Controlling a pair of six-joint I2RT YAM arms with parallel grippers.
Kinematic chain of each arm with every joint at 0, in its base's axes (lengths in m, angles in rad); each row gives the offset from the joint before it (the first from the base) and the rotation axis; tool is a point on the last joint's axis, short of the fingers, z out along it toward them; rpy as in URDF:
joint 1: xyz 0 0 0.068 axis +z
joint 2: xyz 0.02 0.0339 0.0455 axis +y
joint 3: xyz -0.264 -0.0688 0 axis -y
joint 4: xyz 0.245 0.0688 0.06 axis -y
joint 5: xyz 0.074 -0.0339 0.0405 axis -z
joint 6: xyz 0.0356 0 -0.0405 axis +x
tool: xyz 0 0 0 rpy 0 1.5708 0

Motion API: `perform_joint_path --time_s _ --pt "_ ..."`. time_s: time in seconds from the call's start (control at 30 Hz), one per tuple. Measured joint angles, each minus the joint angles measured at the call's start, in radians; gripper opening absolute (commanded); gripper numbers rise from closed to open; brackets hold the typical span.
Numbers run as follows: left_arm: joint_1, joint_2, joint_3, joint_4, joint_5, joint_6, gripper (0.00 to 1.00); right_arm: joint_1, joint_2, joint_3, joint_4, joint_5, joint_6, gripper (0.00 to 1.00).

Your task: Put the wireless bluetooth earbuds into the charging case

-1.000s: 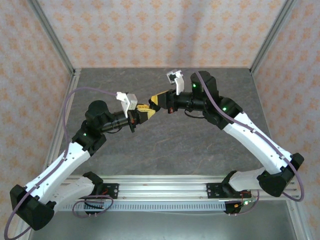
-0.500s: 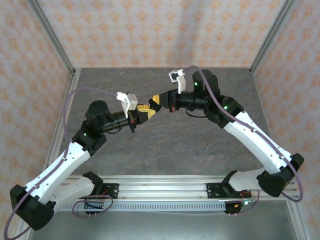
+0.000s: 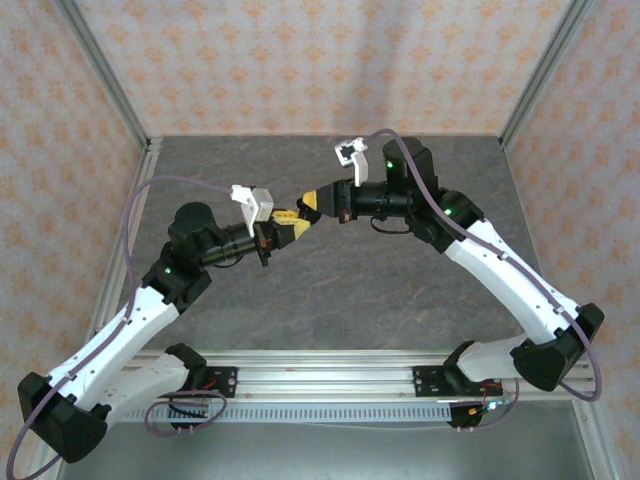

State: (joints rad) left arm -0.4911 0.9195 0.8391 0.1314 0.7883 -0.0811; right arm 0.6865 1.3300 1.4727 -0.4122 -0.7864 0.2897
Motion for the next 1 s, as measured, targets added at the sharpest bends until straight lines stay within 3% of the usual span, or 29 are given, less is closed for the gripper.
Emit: perform_joint_path --time_s 0.1,0.27,0.5,0.87,1.0 --pt "0.000 0.000 0.000 0.000 -0.003 0.000 0.00 0.005 0.006 0.000 -0.003 -0.004 -0.008 0.17" --pt "-0.006 0.000 0.000 0.008 -0.004 -0.001 0.00 0.008 0.007 0.000 -0.021 -0.002 -0.029 0.36" --pt "-0.006 0.002 0.000 0.008 -0.011 -0.001 0.00 0.008 0.001 0.000 -0.026 0.020 -0.048 0.49" --pt "-0.006 0.001 0.000 0.038 -0.010 0.000 0.00 -0.005 -0.049 0.003 -0.038 0.138 -0.031 0.52" --pt "-0.007 0.001 0.000 0.039 -0.010 0.008 0.00 -0.028 -0.061 0.011 -0.044 0.184 -0.013 0.48"
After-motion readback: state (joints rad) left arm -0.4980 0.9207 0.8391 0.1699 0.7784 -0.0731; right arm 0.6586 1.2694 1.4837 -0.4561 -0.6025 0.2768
